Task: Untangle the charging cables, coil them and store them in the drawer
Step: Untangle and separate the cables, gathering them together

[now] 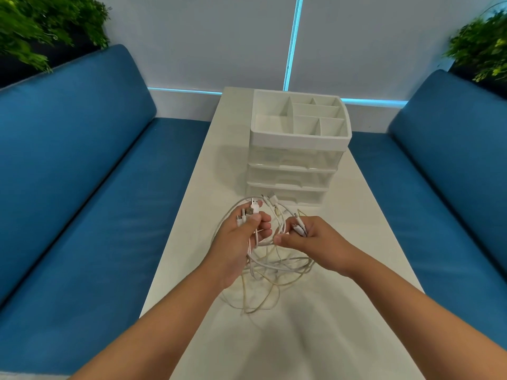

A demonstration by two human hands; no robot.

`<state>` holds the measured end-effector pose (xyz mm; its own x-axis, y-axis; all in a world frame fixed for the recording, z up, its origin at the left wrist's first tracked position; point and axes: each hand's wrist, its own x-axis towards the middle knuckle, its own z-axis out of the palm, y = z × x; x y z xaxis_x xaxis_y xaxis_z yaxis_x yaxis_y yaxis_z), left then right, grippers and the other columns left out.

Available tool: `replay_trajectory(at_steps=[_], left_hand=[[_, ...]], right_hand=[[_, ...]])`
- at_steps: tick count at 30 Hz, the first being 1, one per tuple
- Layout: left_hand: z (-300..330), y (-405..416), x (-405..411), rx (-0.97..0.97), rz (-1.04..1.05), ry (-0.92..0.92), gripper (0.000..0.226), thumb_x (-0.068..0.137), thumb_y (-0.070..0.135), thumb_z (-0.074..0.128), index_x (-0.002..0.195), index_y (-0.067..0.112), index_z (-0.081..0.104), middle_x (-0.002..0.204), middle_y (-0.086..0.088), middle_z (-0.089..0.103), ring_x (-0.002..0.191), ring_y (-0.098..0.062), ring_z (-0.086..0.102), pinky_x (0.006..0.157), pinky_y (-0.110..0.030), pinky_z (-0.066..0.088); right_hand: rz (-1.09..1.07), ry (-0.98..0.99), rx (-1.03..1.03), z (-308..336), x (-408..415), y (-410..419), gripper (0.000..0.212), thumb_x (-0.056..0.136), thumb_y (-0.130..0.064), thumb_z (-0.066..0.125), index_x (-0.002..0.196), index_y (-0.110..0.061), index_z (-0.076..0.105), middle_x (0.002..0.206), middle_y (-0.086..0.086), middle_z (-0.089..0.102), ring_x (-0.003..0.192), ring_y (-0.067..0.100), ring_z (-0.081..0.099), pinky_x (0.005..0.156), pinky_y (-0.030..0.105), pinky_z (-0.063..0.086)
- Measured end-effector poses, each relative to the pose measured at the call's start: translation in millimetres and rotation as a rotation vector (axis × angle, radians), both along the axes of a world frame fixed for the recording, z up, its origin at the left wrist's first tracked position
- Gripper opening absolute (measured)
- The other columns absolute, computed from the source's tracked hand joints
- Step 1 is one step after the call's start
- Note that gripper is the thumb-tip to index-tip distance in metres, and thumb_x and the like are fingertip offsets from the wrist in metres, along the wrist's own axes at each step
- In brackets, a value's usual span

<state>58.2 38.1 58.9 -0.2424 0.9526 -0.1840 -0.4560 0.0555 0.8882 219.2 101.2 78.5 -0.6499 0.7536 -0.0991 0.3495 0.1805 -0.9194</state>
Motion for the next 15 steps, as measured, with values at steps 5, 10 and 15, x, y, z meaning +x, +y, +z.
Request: replay_trajectory(at_steps=[5,10,15], left_hand=[[6,4,-4,0.012,0.078,-0.334,0.018,0.103,0.006,0.045,0.114,0.004,0.059,0.081,-0.009,0.068,0.075,-0.019,0.067,0.071,-0.030,0.060],[8,5,-12,0.056,0.111,-0.299,0.017,0.104,0.012,0.045,0.115,0.006,0.057,0.084,-0.011,0.073,0.079,-0.021,0.073,0.072,-0.028,0.061],[0,1,-24,-0.004,0.106,-0.132,0.015,0.105,0.014,0.044,0.110,0.014,0.058,0.070,0.001,0.053,0.053,-0.007,0.044,0.050,-0.018,0.037]], right_hand=[[-0.030,-0.015,-0.025,2,8,-2,0.042,0.088,-0.010,0.069,0.052,-0.020,0.048,0.055,-0.010,0.036,0.054,0.008,0.033,0.055,0.020,0.029],[-0.342,0.036,-0.049,-3,9,7,0.033,0.088,-0.022,0.068,0.070,-0.003,0.049,0.057,0.001,0.032,0.051,0.014,0.028,0.049,0.022,0.025],[-0.576,-0.029,-0.026,-1,17,19,0.030,0.093,-0.021,0.062,0.067,-0.013,0.048,0.052,-0.005,0.035,0.045,0.008,0.030,0.049,0.023,0.026]])
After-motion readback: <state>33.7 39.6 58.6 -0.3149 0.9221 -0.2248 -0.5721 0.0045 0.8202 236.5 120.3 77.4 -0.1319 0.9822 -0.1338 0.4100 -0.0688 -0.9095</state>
